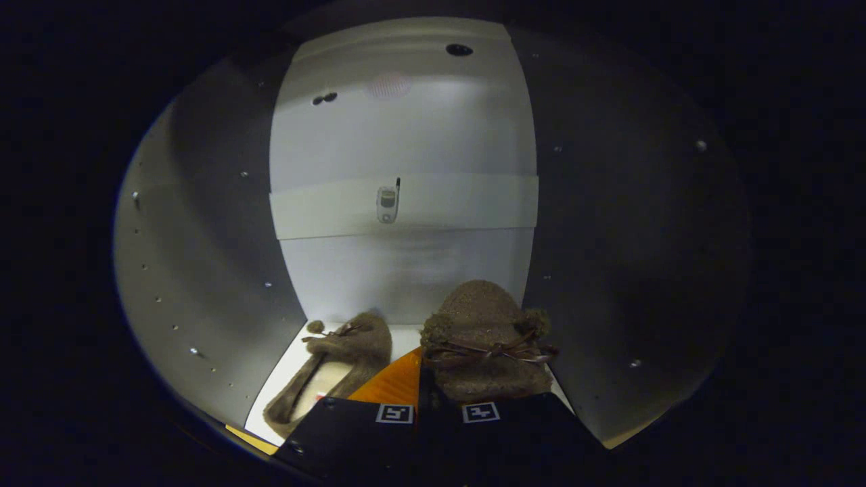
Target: Open the shoe cabinet door, grab the shoes and put them into the shoe cabinet, then close the shoe cabinet door.
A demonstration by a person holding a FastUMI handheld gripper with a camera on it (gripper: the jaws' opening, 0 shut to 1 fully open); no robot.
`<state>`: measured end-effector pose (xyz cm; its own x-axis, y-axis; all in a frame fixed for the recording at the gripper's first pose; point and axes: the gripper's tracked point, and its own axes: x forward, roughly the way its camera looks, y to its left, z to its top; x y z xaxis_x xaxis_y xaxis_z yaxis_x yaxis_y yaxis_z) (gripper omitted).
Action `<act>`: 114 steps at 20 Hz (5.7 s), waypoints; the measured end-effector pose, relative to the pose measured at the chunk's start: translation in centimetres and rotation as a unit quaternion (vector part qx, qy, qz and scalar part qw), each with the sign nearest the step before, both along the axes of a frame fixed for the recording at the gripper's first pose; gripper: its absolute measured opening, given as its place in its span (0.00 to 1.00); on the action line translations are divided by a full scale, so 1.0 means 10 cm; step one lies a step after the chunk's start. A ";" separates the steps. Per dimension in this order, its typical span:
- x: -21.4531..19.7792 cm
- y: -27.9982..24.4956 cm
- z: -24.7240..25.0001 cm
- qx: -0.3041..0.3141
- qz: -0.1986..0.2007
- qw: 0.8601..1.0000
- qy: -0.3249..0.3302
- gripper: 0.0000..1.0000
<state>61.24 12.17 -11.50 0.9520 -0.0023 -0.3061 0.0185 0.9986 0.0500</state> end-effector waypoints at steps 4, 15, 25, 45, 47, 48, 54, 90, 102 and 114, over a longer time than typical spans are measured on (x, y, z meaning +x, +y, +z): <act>0.35 -0.01 -0.25 0.005 -0.012 1.000 0.018 0.11; 0.32 0.14 -0.54 0.012 -0.017 0.997 0.078 0.44; -0.72 0.17 0.17 0.008 0.002 1.000 0.016 0.98; -4.91 -0.54 1.47 0.002 0.021 0.985 -0.173 0.98; -5.16 -0.76 1.52 0.008 0.012 0.985 -0.169 0.98; -5.25 -0.92 1.53 0.002 0.003 0.986 -0.168 0.98; -5.62 -1.78 1.61 -0.005 -0.075 0.985 -0.158 0.98; -4.06 -0.58 1.21 0.031 -0.023 0.990 -0.137 0.98; -3.53 0.78 1.33 0.012 0.059 0.985 -0.160 0.98; -3.53 0.55 1.24 0.001 0.029 0.988 -0.150 0.98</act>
